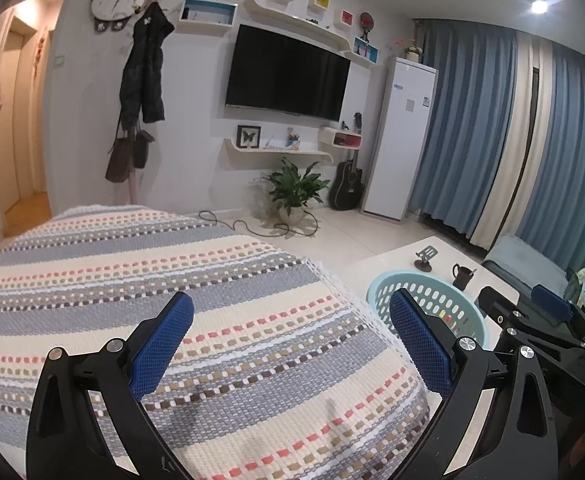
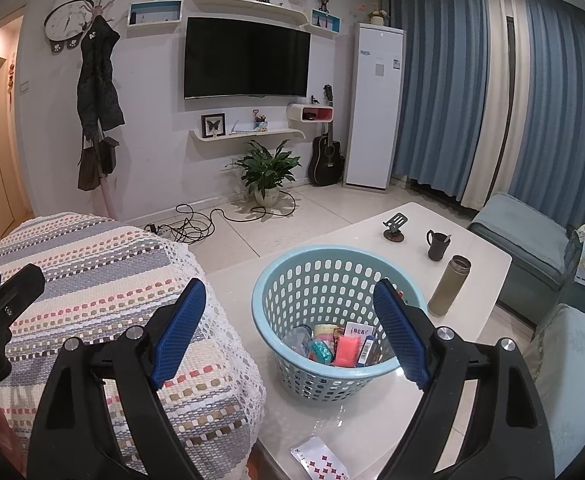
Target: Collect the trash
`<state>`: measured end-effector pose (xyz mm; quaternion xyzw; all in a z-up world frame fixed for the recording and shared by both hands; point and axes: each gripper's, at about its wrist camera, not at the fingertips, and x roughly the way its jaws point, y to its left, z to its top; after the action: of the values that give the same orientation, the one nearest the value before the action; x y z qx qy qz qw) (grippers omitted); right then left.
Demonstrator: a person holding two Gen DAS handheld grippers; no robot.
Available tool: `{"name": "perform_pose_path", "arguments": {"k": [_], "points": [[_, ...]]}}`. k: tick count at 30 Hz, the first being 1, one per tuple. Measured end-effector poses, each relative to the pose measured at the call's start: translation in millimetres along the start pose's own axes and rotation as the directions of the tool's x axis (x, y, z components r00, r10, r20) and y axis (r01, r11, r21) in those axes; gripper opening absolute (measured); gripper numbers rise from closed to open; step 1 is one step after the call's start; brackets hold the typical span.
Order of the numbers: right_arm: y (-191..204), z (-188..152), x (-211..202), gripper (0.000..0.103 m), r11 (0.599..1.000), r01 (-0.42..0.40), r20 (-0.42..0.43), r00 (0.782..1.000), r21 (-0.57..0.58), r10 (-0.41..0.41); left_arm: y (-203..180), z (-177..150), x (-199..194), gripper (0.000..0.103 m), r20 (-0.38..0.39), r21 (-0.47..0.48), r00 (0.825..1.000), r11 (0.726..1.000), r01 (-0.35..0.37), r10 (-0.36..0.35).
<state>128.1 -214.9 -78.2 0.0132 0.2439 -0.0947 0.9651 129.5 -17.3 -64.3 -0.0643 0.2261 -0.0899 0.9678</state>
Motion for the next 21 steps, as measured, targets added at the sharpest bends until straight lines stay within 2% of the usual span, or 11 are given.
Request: {"name": "perform_pose_path", "arguments": {"k": [21], "points": [[1.0, -3.5, 3.9, 0.083, 1.000, -0.011, -0.017, 1.000, 0.007, 0.011, -1.5, -0.8, 5.4, 0.095, -0.015, -0.005, 1.000, 1.000, -0.024, 0.024]]}}
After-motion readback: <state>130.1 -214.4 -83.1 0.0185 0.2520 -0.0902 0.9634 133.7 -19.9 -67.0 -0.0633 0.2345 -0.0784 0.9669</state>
